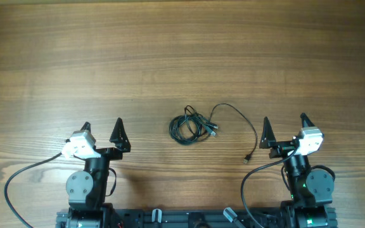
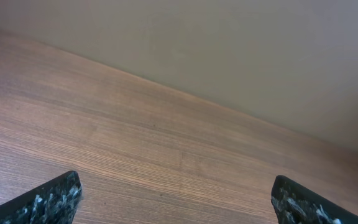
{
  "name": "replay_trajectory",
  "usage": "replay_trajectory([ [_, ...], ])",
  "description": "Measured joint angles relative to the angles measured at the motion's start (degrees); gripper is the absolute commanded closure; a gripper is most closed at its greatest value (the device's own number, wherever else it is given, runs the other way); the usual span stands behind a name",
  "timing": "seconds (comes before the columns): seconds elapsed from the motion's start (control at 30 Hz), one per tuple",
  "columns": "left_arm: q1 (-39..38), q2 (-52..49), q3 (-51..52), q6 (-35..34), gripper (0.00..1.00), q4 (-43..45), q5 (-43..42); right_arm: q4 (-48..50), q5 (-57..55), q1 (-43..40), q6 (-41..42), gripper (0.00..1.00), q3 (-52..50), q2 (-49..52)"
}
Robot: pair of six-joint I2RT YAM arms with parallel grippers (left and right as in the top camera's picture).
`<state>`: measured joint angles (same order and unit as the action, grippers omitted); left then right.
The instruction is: Untangle cables
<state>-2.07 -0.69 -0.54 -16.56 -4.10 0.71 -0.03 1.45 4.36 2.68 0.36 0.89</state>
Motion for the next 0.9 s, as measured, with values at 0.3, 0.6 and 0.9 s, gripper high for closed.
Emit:
replay_trajectory([
  [0.3, -4.31, 0.00, 0.00, 0.00, 0.00, 0.00, -0.39, 0.00, 0.26, -4.04, -0.35, 0.00, 0.00, 0.00],
  [0.6, -4.31, 0.00, 0.00, 0.00, 0.00, 0.00, -0.39, 0.00, 0.24, -4.04, -0.42, 0.00, 0.00, 0.00],
  [0.9, -4.31, 0.00, 0.00, 0.00, 0.00, 0.00, -0.42, 0.00, 0.24, -4.04, -0.42, 0.00, 0.00, 0.00],
])
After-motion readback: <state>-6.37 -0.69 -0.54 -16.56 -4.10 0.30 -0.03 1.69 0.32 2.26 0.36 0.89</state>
